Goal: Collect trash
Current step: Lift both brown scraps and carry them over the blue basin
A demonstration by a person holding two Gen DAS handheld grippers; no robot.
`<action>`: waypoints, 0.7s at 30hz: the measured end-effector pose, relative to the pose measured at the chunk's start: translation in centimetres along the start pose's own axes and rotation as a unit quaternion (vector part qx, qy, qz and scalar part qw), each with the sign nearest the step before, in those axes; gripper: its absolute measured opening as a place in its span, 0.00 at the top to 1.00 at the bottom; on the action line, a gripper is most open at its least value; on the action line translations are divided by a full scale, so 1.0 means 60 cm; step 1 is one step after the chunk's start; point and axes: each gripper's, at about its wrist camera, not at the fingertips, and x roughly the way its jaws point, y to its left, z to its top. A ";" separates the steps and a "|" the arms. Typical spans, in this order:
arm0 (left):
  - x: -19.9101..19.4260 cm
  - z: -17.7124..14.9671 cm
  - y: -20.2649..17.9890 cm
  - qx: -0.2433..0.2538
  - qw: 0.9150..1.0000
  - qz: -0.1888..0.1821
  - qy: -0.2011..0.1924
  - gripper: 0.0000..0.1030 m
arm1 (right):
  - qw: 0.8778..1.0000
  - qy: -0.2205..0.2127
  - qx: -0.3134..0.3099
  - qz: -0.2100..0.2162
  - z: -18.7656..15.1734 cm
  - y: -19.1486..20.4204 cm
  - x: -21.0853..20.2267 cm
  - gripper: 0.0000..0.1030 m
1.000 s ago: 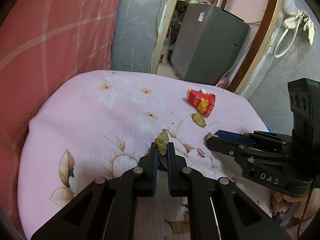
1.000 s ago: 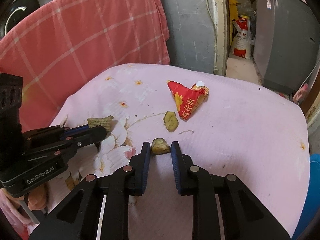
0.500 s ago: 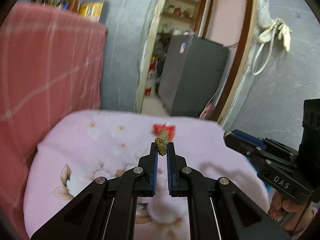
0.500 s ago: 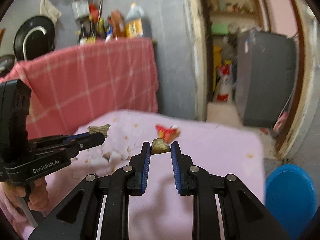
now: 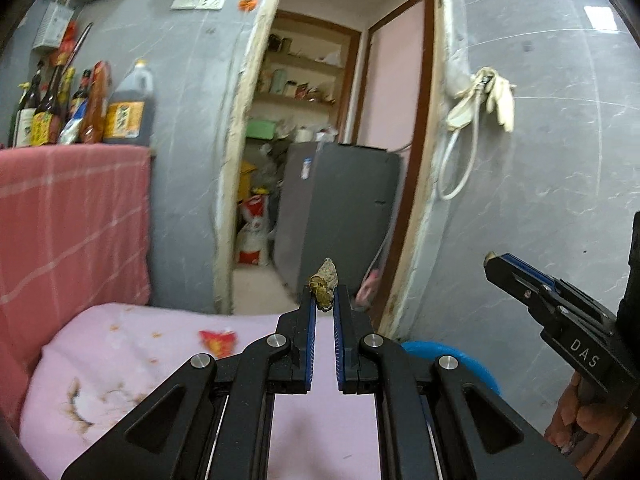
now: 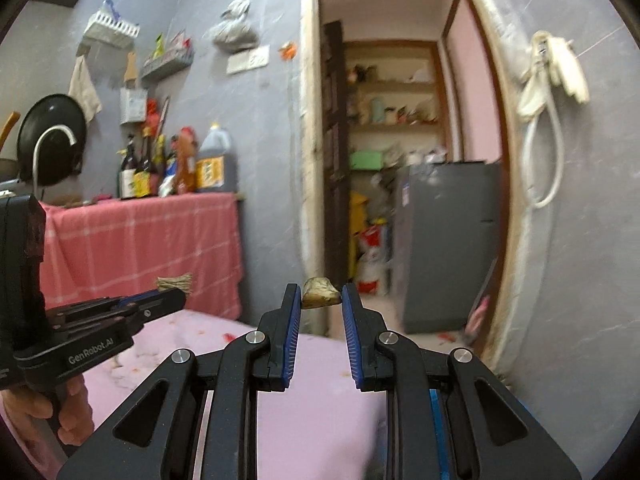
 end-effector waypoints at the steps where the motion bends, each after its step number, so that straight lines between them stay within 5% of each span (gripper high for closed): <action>1: 0.002 0.002 -0.013 0.001 1.000 -0.007 -0.003 0.94 | 1.000 -0.006 0.000 -0.011 0.000 -0.015 -0.009 0.81; 10: 0.049 -0.004 -0.129 0.035 0.998 -0.056 -0.004 0.94 | 0.995 -0.039 0.006 -0.091 -0.029 -0.109 -0.053 0.81; 21: 0.136 -0.039 -0.213 0.048 0.994 -0.086 0.044 0.94 | 0.991 -0.024 0.041 -0.126 -0.091 -0.185 -0.066 0.81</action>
